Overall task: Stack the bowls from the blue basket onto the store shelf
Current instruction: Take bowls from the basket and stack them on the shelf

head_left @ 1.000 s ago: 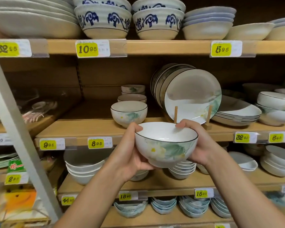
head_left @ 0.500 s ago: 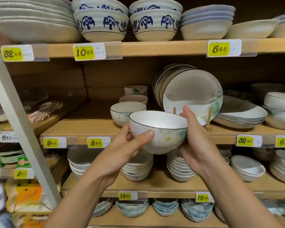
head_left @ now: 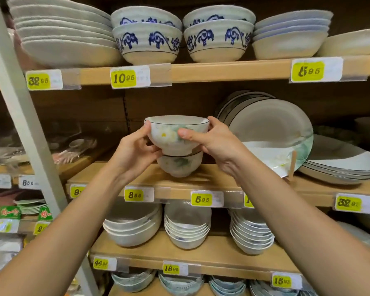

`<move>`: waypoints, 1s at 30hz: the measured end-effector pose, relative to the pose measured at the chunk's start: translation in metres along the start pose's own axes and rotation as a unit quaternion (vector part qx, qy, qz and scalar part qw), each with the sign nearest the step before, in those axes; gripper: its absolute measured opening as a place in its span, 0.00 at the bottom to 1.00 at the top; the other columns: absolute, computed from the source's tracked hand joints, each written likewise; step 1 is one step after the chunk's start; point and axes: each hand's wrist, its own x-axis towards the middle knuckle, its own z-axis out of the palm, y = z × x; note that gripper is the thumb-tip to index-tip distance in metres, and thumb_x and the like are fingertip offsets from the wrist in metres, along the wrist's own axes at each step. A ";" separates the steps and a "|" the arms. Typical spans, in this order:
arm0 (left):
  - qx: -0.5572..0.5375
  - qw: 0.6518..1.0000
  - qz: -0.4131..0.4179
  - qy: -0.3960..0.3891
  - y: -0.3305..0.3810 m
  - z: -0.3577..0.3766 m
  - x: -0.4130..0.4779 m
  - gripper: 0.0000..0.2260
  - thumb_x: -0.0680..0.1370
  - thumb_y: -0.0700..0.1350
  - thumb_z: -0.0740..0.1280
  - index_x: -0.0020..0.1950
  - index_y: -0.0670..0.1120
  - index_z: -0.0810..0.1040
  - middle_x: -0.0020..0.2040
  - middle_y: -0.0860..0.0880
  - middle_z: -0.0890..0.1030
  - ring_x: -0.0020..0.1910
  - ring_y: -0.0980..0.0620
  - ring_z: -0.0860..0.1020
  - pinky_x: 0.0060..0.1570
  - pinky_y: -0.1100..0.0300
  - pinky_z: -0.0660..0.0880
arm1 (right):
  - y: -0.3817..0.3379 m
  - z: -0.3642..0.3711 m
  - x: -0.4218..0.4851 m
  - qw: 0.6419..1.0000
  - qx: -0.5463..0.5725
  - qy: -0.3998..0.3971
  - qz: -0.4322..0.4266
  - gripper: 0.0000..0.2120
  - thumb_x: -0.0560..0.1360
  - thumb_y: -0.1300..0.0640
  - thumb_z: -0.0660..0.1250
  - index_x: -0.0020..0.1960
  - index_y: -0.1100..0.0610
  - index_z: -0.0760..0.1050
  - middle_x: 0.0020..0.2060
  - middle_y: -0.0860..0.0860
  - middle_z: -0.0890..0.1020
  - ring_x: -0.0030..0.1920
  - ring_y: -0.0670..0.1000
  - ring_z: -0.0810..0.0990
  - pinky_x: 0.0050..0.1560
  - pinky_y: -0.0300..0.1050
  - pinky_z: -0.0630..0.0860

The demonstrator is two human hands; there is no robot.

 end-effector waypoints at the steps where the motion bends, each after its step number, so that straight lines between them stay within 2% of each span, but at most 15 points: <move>1: -0.001 1.000 -0.010 0.010 0.003 -0.003 0.011 0.22 0.79 0.52 0.62 0.70 0.42 0.73 0.67 0.41 0.76 0.64 0.42 0.75 0.66 0.49 0.72 | 0.001 0.003 0.013 1.000 -0.008 0.007 0.001 0.38 0.52 0.48 0.83 0.57 0.53 0.72 0.54 0.50 0.82 0.56 0.51 0.81 0.59 0.53 0.78; 3: 0.016 0.999 -0.018 0.031 0.010 -0.007 0.037 0.23 0.81 0.49 0.57 0.73 0.40 0.68 0.70 0.39 0.72 0.67 0.40 0.72 0.71 0.47 0.65 | 0.005 0.008 0.041 1.000 -0.014 0.011 0.010 0.31 0.56 0.52 0.83 0.57 0.57 0.78 0.52 0.53 0.84 0.54 0.53 0.82 0.59 0.55 0.78; 6: 0.031 0.998 -0.030 0.040 0.016 -0.012 0.080 0.22 0.79 0.45 0.56 0.73 0.40 0.67 0.66 0.40 0.75 0.66 0.43 0.72 0.67 0.53 0.67 | 0.010 0.015 0.083 0.997 -0.015 0.039 0.061 0.23 0.62 0.56 0.80 0.53 0.61 0.80 0.51 0.54 0.84 0.56 0.54 0.82 0.61 0.51 0.77; 8: 0.026 0.998 -0.042 0.034 0.015 -0.018 0.112 0.23 0.78 0.41 0.60 0.72 0.34 0.65 0.56 0.43 0.75 0.57 0.57 0.79 0.58 0.67 0.73 | 0.013 0.019 0.111 0.997 0.014 0.058 0.050 0.19 0.65 0.62 0.78 0.54 0.59 0.79 0.52 0.53 0.82 0.52 0.51 0.82 0.51 0.44 0.81; 9: 0.006 0.998 -0.045 0.035 0.014 -0.021 0.128 0.21 0.79 0.36 0.60 0.70 0.31 0.64 0.54 0.44 0.74 0.49 0.64 0.80 0.47 0.76 0.73 | 0.013 0.019 0.124 0.997 0.029 0.062 0.039 0.19 0.65 0.64 0.78 0.54 0.58 0.78 0.52 0.52 0.83 0.48 0.48 0.83 0.41 0.40 0.81; 10: 0.014 0.999 -0.036 0.021 0.012 -0.024 0.144 0.19 0.80 0.35 0.59 0.70 0.30 0.64 0.54 0.44 0.74 0.45 0.65 0.80 0.39 0.79 0.71 | 0.015 0.019 0.137 0.997 0.040 0.061 0.029 0.17 0.65 0.66 0.77 0.53 0.57 0.79 0.51 0.52 0.83 0.44 0.47 0.83 0.35 0.38 0.79; 13: 0.058 0.998 -0.009 -0.001 0.004 -0.029 0.190 0.20 0.83 0.45 0.52 0.73 0.39 0.67 0.52 0.45 0.80 0.50 0.51 0.80 0.41 0.66 0.78 | 0.021 0.019 0.172 0.996 0.044 0.069 0.022 0.10 0.67 0.66 0.75 0.45 0.56 0.80 0.45 0.52 0.84 0.43 0.49 0.83 0.39 0.42 0.81; 15: 0.041 0.999 -0.018 0.002 -0.003 -0.030 0.220 0.21 0.83 0.47 0.49 0.72 0.40 0.67 0.57 0.42 0.80 0.60 0.45 0.78 0.55 0.54 0.78 | 0.028 0.019 0.194 0.994 0.013 0.102 0.029 0.07 0.69 0.61 0.75 0.44 0.54 0.79 0.43 0.52 0.83 0.45 0.51 0.82 0.43 0.45 0.80; 17: 0.068 0.997 -0.021 0.001 -0.013 -0.030 0.243 0.21 0.84 0.49 0.48 0.73 0.42 0.67 0.68 0.39 0.74 0.68 0.42 0.72 0.68 0.47 0.69 | 0.034 0.020 0.216 0.988 -0.026 0.147 0.041 0.12 0.69 0.52 0.75 0.51 0.54 0.79 0.47 0.53 0.83 0.48 0.53 0.82 0.48 0.48 0.80; 18: 0.067 0.997 -0.024 -0.003 -0.017 -0.029 0.252 0.22 0.84 0.50 0.48 0.73 0.42 0.68 0.70 0.40 0.73 0.69 0.42 0.71 0.69 0.47 0.68 | 0.036 0.020 0.226 0.984 -0.030 0.171 0.049 0.19 0.69 0.48 0.75 0.57 0.53 0.77 0.51 0.53 0.82 0.51 0.54 0.81 0.52 0.51 0.80; 21: 0.065 0.998 -0.025 0.008 -0.029 -0.030 0.277 0.21 0.84 0.52 0.49 0.67 0.45 0.73 0.65 0.43 0.77 0.62 0.45 0.77 0.61 0.51 0.74 | 0.039 0.016 0.250 0.973 -0.011 0.226 0.051 0.32 0.69 0.42 0.73 0.69 0.52 0.69 0.59 0.53 0.78 0.57 0.55 0.79 0.58 0.54 0.77; 23: 0.084 0.996 -0.016 0.023 -0.038 -0.030 0.291 0.19 0.84 0.53 0.49 0.55 0.48 0.78 0.57 0.44 0.80 0.52 0.48 0.79 0.53 0.54 0.76 | 0.040 0.010 0.263 0.971 -0.029 0.236 0.036 0.26 0.72 0.45 0.71 0.66 0.54 0.70 0.59 0.54 0.78 0.54 0.54 0.79 0.50 0.48 0.78; 25: 0.112 0.993 -0.019 0.039 -0.047 -0.031 0.301 0.19 0.83 0.53 0.49 0.47 0.50 0.78 0.50 0.45 0.81 0.47 0.48 0.79 0.53 0.53 0.76 | 0.042 0.004 0.272 0.966 -0.051 0.250 0.041 0.15 0.74 0.49 0.70 0.56 0.54 0.72 0.56 0.55 0.79 0.46 0.51 0.78 0.36 0.41 0.74; 26: 0.120 0.992 -0.023 0.042 -0.051 -0.031 0.304 0.20 0.83 0.54 0.49 0.45 0.50 0.77 0.47 0.46 0.81 0.46 0.48 0.79 0.52 0.53 0.75 | 0.045 0.002 0.276 0.963 -0.059 0.257 0.052 0.12 0.74 0.51 0.69 0.55 0.53 0.73 0.55 0.55 0.79 0.44 0.51 0.78 0.35 0.40 0.73; 30: 0.141 0.988 -0.036 0.056 -0.065 -0.033 0.316 0.20 0.83 0.52 0.48 0.44 0.50 0.77 0.44 0.46 0.80 0.42 0.50 0.78 0.43 0.56 0.74 | 0.062 -0.006 0.288 0.959 -0.069 0.265 0.065 0.20 0.75 0.57 0.68 0.65 0.60 0.71 0.59 0.59 0.78 0.55 0.58 0.79 0.48 0.45 0.75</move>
